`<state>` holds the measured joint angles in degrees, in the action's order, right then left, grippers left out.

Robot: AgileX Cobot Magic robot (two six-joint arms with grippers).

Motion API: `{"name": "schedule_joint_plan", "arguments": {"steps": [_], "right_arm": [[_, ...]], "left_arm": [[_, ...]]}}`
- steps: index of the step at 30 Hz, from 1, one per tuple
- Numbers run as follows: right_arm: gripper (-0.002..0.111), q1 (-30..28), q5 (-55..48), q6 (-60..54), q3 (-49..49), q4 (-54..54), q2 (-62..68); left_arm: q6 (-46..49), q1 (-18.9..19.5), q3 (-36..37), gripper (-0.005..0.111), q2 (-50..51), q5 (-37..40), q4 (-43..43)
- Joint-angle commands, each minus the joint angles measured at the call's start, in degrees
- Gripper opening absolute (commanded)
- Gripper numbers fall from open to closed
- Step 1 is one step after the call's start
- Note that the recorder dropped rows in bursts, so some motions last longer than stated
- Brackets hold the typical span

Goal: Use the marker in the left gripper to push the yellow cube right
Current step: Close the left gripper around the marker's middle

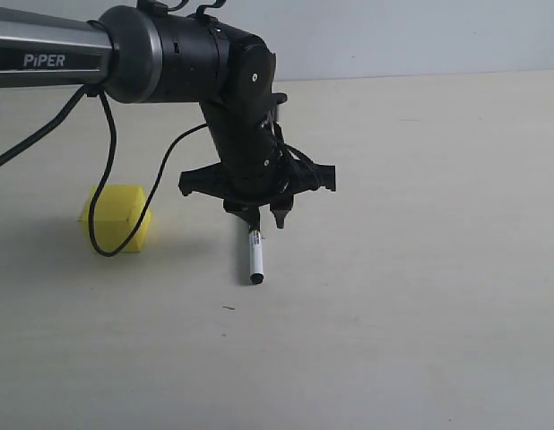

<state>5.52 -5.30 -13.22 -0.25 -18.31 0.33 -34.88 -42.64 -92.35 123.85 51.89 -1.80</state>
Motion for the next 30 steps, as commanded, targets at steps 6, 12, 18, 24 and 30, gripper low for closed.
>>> {"name": "schedule_joint_plan", "arguments": {"steps": [6, 12, 18, 24, 30], "right_arm": [[0.0, -0.2, 0.2, -0.1, 0.3, 0.3, -0.3], [0.0, -0.2, 0.3, -0.1, 0.3, 0.3, -0.3], [0.0, -0.2, 0.3, -0.1, 0.3, 0.3, -0.3], [0.0, -0.2, 0.3, -0.1, 0.3, 0.3, -0.3], [0.0, -0.2, 0.3, -0.1, 0.3, 0.3, -0.3]], "left_arm": [[-1.8, 0.4, -0.5, 0.051, -0.3, -0.5, 1.3], [-1.4, 0.8, -0.5, 0.051, 0.4, 0.3, 1.8], [-1.5, 0.8, -0.5, 0.051, 2.3, 0.7, 1.8], [-1.6, 0.9, -0.5, 0.051, 3.5, 1.6, 1.8], [-1.7, 0.9, -0.5, 0.051, 4.3, 1.7, 0.9]]}}
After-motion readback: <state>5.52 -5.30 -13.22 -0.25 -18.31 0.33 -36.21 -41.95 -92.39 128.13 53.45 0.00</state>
